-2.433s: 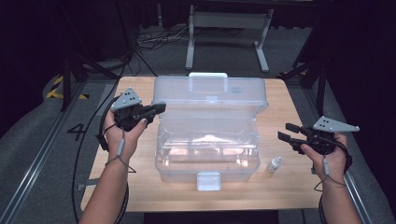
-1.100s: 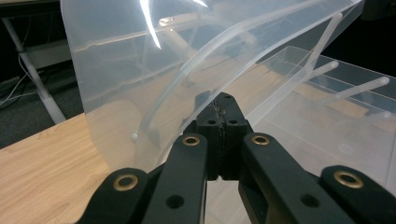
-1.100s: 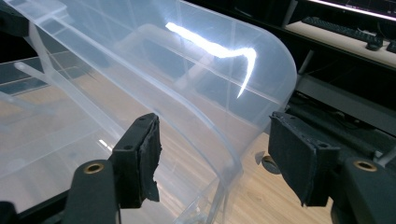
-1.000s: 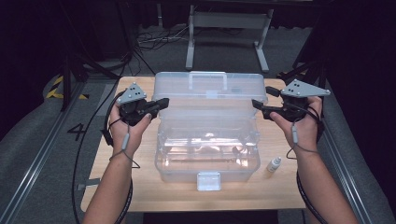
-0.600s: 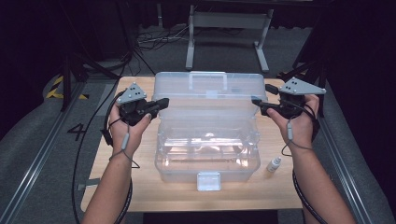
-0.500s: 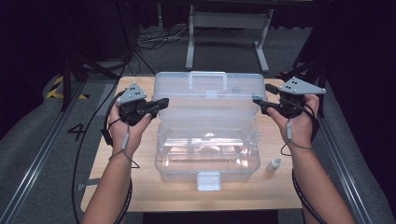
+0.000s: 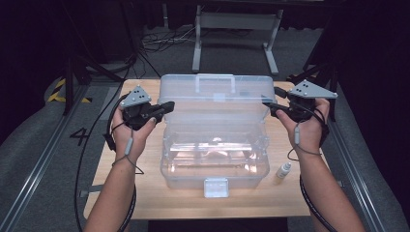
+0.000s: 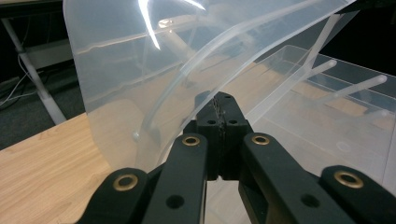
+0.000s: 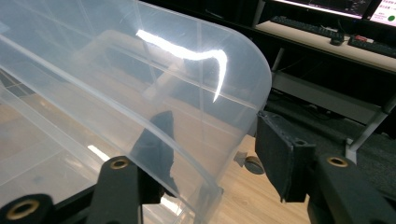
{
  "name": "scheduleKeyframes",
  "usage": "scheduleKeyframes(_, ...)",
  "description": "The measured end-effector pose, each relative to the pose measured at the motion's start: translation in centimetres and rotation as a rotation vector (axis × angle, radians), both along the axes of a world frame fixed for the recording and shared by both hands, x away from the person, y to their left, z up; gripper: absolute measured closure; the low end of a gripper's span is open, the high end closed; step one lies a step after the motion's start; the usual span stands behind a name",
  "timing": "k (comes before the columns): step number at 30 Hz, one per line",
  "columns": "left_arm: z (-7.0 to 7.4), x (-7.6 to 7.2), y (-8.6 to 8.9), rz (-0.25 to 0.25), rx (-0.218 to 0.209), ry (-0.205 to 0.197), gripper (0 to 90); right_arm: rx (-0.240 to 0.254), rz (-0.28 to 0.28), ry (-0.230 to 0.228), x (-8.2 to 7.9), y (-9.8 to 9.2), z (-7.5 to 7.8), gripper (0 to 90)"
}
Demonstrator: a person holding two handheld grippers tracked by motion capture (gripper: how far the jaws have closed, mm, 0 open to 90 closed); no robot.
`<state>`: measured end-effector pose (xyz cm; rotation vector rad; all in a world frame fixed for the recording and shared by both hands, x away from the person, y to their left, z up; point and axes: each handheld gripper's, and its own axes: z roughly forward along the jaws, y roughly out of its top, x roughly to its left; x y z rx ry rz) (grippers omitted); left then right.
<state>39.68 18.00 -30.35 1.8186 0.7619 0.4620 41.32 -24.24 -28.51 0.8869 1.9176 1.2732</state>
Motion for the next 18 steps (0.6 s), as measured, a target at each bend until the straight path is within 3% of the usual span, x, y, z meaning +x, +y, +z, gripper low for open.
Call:
scheduleKeyframes(10, 0.2, -0.3, 0.5, 0.005, 0.002, 0.0, 89.1, -0.012, -0.035, -0.03, -0.3, 0.1, 0.1, 56.9)
scheduleKeyframes(18, 0.2, -1.2, 1.4, 0.012, 0.018, 0.0, 89.1, -0.028, -0.054, -0.02, -0.2, 0.2, 0.2, 60.1)
